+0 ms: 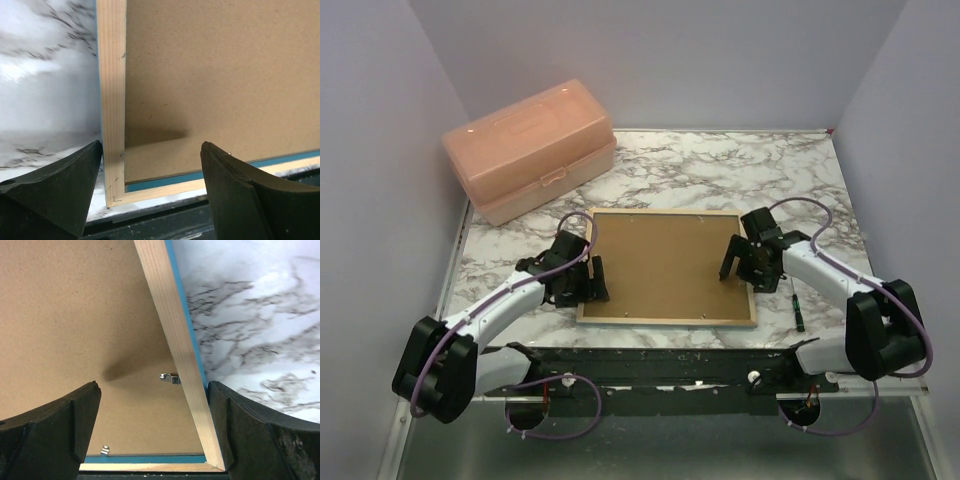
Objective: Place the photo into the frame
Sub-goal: Install the photo frame at the center of the board.
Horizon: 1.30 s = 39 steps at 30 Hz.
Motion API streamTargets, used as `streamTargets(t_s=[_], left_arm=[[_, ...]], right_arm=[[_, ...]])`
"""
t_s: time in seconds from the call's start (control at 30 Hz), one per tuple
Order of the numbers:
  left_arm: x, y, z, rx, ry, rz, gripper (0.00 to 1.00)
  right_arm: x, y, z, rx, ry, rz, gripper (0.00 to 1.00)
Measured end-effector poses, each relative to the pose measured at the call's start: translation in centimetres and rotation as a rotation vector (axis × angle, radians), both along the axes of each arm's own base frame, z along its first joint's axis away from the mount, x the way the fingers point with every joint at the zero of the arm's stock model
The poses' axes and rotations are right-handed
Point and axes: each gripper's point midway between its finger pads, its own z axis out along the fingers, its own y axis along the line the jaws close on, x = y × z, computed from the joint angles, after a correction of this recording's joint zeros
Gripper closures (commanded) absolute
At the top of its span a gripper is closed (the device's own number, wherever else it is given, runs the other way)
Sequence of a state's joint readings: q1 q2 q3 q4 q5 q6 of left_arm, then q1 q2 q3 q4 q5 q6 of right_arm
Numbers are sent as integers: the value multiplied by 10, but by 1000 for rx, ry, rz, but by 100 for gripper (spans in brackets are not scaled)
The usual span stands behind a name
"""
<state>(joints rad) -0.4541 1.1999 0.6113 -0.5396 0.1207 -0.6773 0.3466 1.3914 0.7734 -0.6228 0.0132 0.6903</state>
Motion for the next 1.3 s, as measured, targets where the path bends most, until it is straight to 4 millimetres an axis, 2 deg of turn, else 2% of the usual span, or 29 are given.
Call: streamTargets(t_s=[0.2,0.3,0.47,0.6,0.73,1.03,1.3], left_arm=[[-28,-18,8,-60,-19,-55,20],[-50,-24,5,-67,6,-82,20],[-74,-31,-2,-56,42,-115,19],[-84,-35,-5,-48,54,-125,15],[-83,-35,-5,-44,53,-103,6],[-71,-32,-7,22,63,-69,4],[-36,-6,-5,55,44,36,4]], right_arm=[[-11,-19,1,-61,-29,-51,6],[-20,-24,-1,-67,-35,-78,6],[-31,-30,-3,-75,-33,-114,6],[-37,-35,1,-75,-50,-145,4],[-35,-36,8,-65,-79,-175,1],[-37,-35,7,-59,-62,-204,0],[-36,-34,8,-58,-56,-215,0]])
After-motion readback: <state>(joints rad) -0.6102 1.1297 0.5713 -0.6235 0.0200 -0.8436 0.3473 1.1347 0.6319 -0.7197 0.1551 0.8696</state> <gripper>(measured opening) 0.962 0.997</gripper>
